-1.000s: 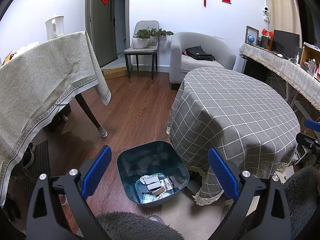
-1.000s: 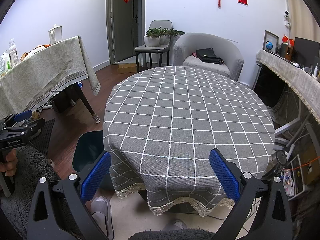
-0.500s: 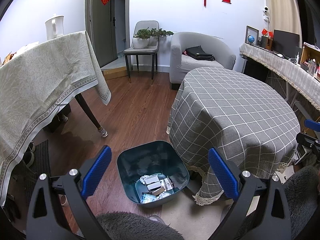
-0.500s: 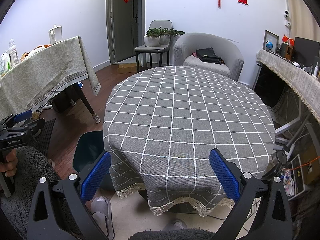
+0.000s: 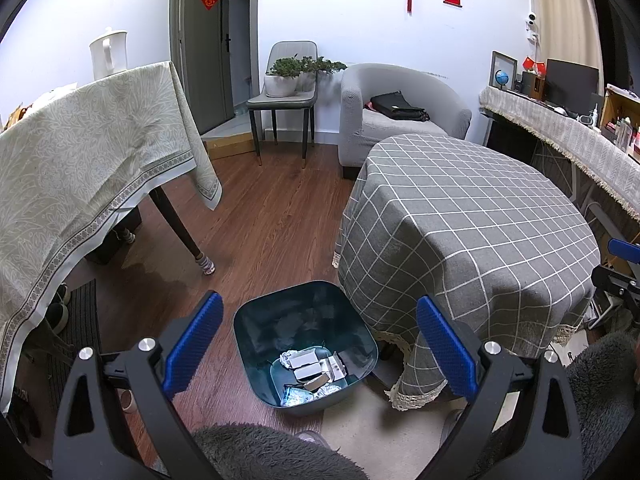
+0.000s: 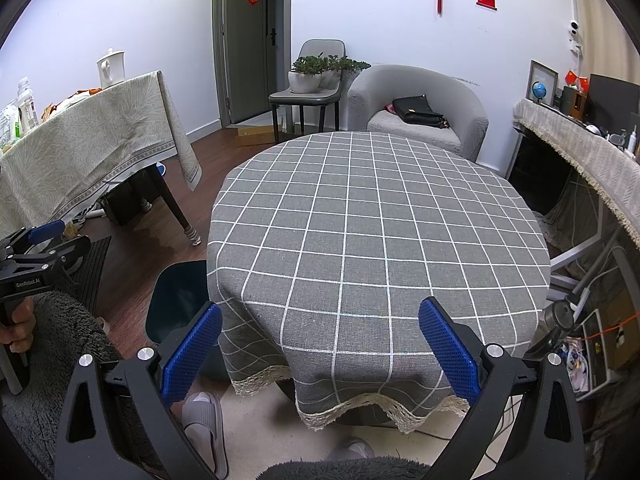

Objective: Collect trash

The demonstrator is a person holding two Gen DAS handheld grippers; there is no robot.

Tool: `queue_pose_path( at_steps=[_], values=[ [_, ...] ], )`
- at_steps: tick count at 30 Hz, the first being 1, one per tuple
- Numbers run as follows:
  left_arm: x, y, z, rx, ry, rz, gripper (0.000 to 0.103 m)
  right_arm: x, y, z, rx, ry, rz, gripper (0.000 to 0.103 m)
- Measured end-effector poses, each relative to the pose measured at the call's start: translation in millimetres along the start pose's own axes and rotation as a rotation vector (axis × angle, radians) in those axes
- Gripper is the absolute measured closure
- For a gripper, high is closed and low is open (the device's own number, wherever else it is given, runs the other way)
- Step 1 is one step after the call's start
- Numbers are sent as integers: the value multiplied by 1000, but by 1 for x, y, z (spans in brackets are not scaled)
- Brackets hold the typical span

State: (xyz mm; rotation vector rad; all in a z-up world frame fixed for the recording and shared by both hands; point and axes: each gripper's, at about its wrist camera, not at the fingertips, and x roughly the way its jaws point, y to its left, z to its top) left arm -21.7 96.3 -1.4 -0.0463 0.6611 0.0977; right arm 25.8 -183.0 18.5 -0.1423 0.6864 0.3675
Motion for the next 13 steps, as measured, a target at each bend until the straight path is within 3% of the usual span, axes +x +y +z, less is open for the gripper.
queue_pose_path(
  at_steps=[13],
  values=[
    [0,1,0,0,5,-4,4,0,1,0,-1,1,0,4]
  ],
)
